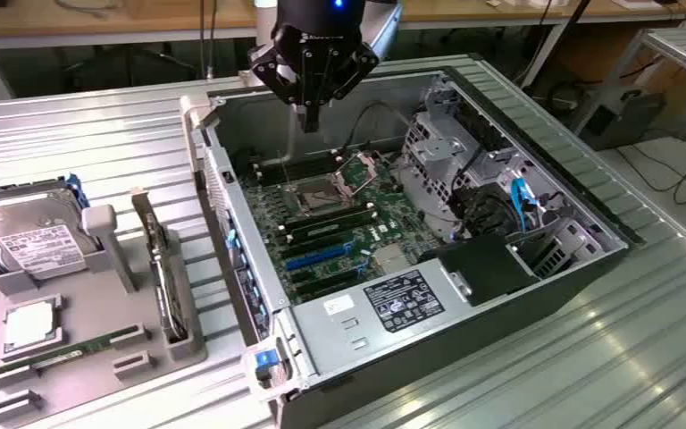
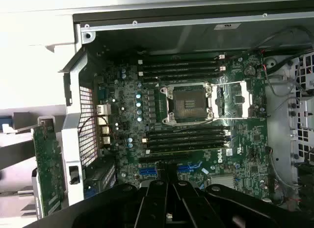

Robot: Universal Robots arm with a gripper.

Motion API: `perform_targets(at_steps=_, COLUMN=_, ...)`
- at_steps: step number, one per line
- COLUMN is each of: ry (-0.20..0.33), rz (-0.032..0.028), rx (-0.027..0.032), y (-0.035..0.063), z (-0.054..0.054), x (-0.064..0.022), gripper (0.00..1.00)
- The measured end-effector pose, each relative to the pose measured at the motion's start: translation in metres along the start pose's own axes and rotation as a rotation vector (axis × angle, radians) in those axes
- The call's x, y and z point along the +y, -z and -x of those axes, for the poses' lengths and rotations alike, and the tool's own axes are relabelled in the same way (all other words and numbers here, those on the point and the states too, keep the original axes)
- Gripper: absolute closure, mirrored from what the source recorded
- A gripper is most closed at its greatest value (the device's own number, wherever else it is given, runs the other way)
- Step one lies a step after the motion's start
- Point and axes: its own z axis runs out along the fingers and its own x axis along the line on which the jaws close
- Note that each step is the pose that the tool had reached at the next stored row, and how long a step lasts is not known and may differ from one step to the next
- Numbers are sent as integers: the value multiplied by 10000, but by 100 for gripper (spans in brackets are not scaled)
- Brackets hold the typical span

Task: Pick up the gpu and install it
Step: 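Reach for the gpu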

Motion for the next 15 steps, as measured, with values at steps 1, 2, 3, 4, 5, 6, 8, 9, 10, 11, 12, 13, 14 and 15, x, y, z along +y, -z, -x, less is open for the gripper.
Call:
perform_targets(at_steps=1, ry=-1, rz=0, rx=0, y=0, z=0, x=0, gripper=89)
perform_targets(at_steps=2, ry=0, rz=0, rx=0, y=0, z=0, x=0, gripper=89)
perform_targets(at_steps=3, ry=0, rz=0, rx=-1, y=0, z=0, x=0, gripper=89)
perform_targets(at_steps=4, ry=0, rz=0, rx=0, y=0, z=0, x=0, gripper=89)
perform_targets(at_steps=5, ry=0, rz=0, rx=0, y=0, z=0, x=0, gripper=89)
perform_targets(at_steps=6, ry=0, rz=0, rx=0, y=0, z=0, x=0, gripper=89)
perform_targets(at_steps=8, ry=0, rz=0, rx=0, y=0, z=0, x=0, gripper=89)
perform_targets(at_steps=9, ry=0, rz=0, rx=0, y=0, z=0, x=0, gripper=89)
perform_targets(at_steps=10, ry=0, rz=0, rx=0, y=0, z=0, x=0, gripper=89)
perform_targets(at_steps=11, ry=-1, rz=0, rx=0, y=0, z=0, x=0, gripper=89)
perform_targets(at_steps=12, ry=1, rz=0, rx=-1, y=0, z=-1, x=0, gripper=89)
perform_targets(at_steps=13, ry=-2, rz=-1, rx=0, y=1, z=-7, x=-3, gripper=89)
perform_targets(at_steps=14, ry=-1, rz=-2, rx=1, y=2, z=-14, x=-10, gripper=89)
perform_targets(at_steps=15, ry=-1, rz=0, rx=0, y=2, z=-30, x=-24, gripper=89)
